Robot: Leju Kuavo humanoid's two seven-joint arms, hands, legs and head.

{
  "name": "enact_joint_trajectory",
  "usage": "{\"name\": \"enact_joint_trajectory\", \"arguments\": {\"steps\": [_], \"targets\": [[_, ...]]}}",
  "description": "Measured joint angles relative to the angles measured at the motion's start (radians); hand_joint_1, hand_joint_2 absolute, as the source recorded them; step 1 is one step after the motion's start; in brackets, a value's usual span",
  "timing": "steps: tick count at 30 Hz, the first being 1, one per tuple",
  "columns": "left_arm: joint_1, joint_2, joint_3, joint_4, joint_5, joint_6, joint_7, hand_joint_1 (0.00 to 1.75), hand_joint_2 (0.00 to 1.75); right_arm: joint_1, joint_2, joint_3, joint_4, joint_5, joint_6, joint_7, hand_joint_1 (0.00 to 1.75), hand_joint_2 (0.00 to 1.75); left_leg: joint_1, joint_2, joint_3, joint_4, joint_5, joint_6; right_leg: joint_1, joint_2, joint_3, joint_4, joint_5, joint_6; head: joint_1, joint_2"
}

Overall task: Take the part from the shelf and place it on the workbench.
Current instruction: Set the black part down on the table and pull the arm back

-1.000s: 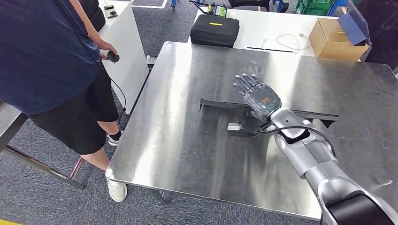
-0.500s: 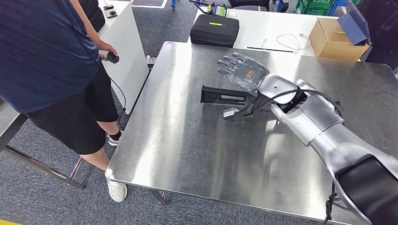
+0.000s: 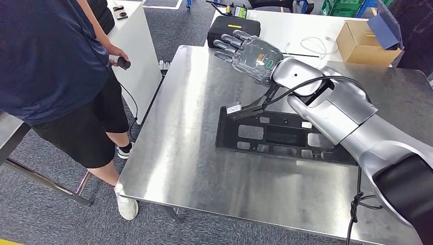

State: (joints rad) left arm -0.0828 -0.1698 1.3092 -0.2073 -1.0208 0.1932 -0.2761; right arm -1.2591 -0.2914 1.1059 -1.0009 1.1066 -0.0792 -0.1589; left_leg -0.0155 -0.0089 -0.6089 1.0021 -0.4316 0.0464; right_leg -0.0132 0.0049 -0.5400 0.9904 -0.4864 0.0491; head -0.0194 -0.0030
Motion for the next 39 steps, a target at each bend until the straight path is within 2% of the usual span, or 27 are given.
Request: {"name": "enact_joint_trajectory", "arguments": {"steps": [2, 4, 6, 8, 12, 15, 20, 26, 30, 34, 36, 38, 39], "targets": [[0.000, 0.000, 0.000, 0.000, 0.000, -0.004, 0.000, 0.00, 0.00, 0.053, 0.000, -0.049, -0.015, -0.164, -0.007, -0.061, 0.00, 1.75, 0.000, 0.000, 0.000, 0.000, 0.000, 0.000, 0.000, 0.000, 0.001, 0.000, 0.000, 0.000, 0.000, 0.000], [0.000, 0.000, 0.000, 0.000, 0.000, -0.006, 0.001, 0.00, 0.00, 0.133, 0.007, -0.120, -0.036, -0.384, 0.019, -0.152, 0.00, 1.75, 0.000, 0.000, 0.001, 0.000, 0.000, 0.000, 0.000, 0.000, 0.001, 0.000, 0.000, 0.000, 0.000, 0.000], [-0.001, 0.000, 0.000, 0.000, 0.000, -0.004, 0.006, 0.00, 0.00, 0.236, 0.025, -0.213, -0.060, -0.628, 0.081, -0.248, 0.00, 1.75, 0.000, 0.000, 0.002, 0.000, -0.001, -0.001, 0.000, 0.000, 0.002, 0.000, 0.000, 0.000, 0.000, 0.000], [-0.001, -0.001, 0.001, 0.000, -0.001, 0.003, 0.013, 0.00, 0.00, 0.342, 0.051, -0.302, -0.083, -0.828, 0.156, -0.308, 0.00, 1.75, 0.000, 0.000, 0.002, 0.000, -0.001, -0.001, 0.000, 0.000, 0.002, 0.000, 0.000, 0.000, 0.000, 0.000], [-0.002, -0.001, 0.006, 0.000, -0.001, 0.027, 0.034, 0.00, 0.00, 0.512, 0.109, -0.419, -0.119, -1.177, 0.368, -0.329, 0.00, 1.75, 0.001, 0.000, 0.002, 0.000, -0.002, -0.002, 0.001, 0.000, 0.002, 0.000, 0.000, 0.000, 0.000, 0.000], [-0.004, -0.001, 0.012, 0.000, 0.003, 0.042, 0.042, 0.00, 0.00, 0.603, 0.156, -0.465, -0.140, -1.358, 0.478, -0.307, 0.00, 1.75, 0.001, 0.000, 0.002, 0.000, -0.002, -0.002, 0.001, 0.000, 0.002, 0.000, -0.001, -0.001, 0.000, 0.000], [-0.005, -0.004, 0.025, 0.003, 0.014, 0.057, 0.047, 0.00, 0.00, 0.708, 0.199, -0.490, -0.191, -1.499, 0.561, -0.285, 0.00, 1.75, 0.001, 0.000, 0.002, -0.001, -0.003, -0.003, 0.001, 0.000, 0.002, 0.000, -0.001, -0.001, 0.000, 0.000], [-0.005, -0.012, 0.037, 0.006, 0.026, 0.068, 0.050, 0.00, 0.00, 0.817, 0.214, -0.483, -0.256, -1.510, 0.586, -0.300, 0.00, 1.75, 0.000, 0.000, 0.002, 0.000, -0.004, -0.004, 0.000, 0.000, 0.002, -0.001, -0.001, -0.001, 0.000, 0.000], [-0.005, -0.014, 0.050, 0.006, 0.040, 0.066, 0.050, 0.00, 0.00, 0.865, 0.220, -0.478, -0.292, -1.494, 0.585, -0.323, 0.00, 1.75, -0.002, 0.000, 0.001, 0.007, -0.012, 0.006, -0.003, 0.000, 0.004, -0.003, -0.001, 0.001, -0.001, 0.000], [-0.005, -0.015, 0.057, 0.006, 0.048, 0.062, 0.045, 0.00, 0.00, 0.893, 0.225, -0.477, -0.330, -1.480, 0.570, -0.334, 0.00, 0.00, 0.003, 0.003, 0.007, -0.003, -0.004, 0.016, -0.001, 0.001, 0.004, 0.001, -0.006, 0.009, 0.000, 0.000], [-0.007, -0.016, 0.058, 0.006, 0.049, 0.061, 0.042, 0.00, 0.00, 0.901, 0.225, -0.481, -0.345, -1.476, 0.562, -0.335, 0.00, 0.00, 0.012, 0.007, 0.013, -0.015, 0.005, 0.021, 0.001, 0.000, -0.021, 0.060, -0.044, 0.006, 0.003, 0.000], [-0.008, -0.017, 0.058, 0.006, 0.050, 0.060, 0.042, 0.00, 0.00, 0.910, 0.223, -0.484, -0.352, -1.468, 0.555, -0.336, 0.00, 0.00, 0.015, 0.010, 0.012, -0.017, 0.007, 0.023, 0.000, 0.000, -0.076, 0.189, -0.105, 0.001, 0.006, 0.000], [-0.008, -0.017, 0.058, 0.006, 0.050, 0.060, 0.043, 0.00, 0.00, 0.917, 0.222, -0.486, -0.354, -1.464, 0.551, -0.336, 0.00, 0.00, 0.017, 0.011, 0.011, -0.017, 0.007, 0.022, -0.003, 0.000, -0.101, 0.248, -0.125, 0.004, 0.006, 0.000]]}}
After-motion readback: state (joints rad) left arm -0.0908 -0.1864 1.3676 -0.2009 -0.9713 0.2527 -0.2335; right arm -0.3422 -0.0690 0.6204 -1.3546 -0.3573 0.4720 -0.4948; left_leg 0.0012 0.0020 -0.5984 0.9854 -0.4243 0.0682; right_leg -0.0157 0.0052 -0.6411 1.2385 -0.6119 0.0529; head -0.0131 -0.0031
